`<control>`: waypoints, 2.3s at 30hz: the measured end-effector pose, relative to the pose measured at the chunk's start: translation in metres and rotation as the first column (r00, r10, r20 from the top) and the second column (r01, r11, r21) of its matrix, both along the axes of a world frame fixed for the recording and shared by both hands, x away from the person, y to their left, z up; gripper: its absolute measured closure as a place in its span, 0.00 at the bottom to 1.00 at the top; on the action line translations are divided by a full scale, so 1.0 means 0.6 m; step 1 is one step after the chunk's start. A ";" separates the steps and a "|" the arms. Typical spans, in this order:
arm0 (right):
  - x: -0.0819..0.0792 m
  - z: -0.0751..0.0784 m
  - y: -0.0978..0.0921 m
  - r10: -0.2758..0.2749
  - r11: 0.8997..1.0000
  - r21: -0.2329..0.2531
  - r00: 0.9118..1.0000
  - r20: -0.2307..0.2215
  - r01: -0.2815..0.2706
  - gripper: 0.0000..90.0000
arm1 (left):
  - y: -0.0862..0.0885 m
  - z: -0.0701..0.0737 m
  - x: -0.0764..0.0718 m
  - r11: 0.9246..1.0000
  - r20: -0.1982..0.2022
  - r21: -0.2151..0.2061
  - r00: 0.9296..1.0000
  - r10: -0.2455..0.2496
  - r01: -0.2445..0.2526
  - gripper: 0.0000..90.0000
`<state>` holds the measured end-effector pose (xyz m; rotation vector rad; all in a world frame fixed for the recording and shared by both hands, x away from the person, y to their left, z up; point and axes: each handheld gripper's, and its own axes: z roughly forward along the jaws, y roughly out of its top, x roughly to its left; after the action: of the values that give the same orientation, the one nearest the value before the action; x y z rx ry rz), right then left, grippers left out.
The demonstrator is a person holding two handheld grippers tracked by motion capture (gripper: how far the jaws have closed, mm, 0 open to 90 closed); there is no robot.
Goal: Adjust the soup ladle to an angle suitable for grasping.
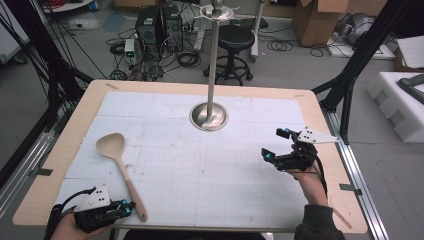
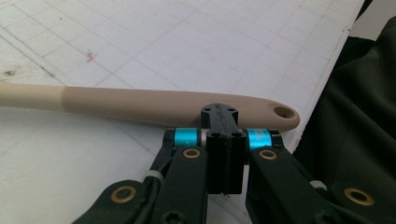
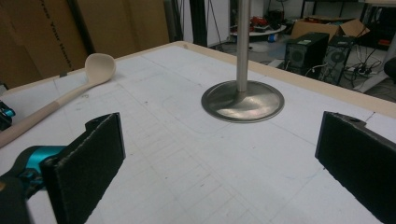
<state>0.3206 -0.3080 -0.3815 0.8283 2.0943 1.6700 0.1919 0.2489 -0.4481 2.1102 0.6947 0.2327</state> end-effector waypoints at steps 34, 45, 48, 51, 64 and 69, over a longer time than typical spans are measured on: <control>0.001 0.000 -0.002 0.001 1.000 0.001 1.000 0.002 -0.001 0.00 | -0.040 0.001 0.037 0.999 -0.013 -0.004 0.999 -0.034 0.033 1.00; 0.001 0.000 -0.001 0.000 1.000 0.001 1.000 0.005 0.000 0.00 | -0.055 -0.001 0.046 1.000 0.000 -0.012 1.000 -0.027 0.027 1.00; 0.002 -0.001 0.000 0.003 1.000 -0.003 1.000 0.002 -0.003 0.00 | -0.062 0.001 0.051 1.000 0.008 -0.007 1.000 -0.023 0.023 1.00; 0.001 -0.001 0.001 0.003 1.000 -0.002 1.000 0.000 -0.003 0.00 | -0.068 0.004 0.055 1.000 0.015 -0.009 1.000 -0.018 0.018 1.00; 0.000 0.001 -0.002 0.003 1.000 0.005 1.000 0.004 -0.003 0.00 | -0.082 0.000 0.062 1.000 0.019 0.007 1.000 -0.007 0.007 1.00; 0.000 0.002 -0.002 0.003 1.000 0.009 1.000 0.005 -0.003 0.00 | -0.089 -0.001 0.069 1.000 0.015 0.003 1.000 -0.001 0.001 1.00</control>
<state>0.3203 -0.3095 -0.3804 0.8234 2.0870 1.6820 0.2335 0.1956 -0.4485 2.1093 0.6842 0.2488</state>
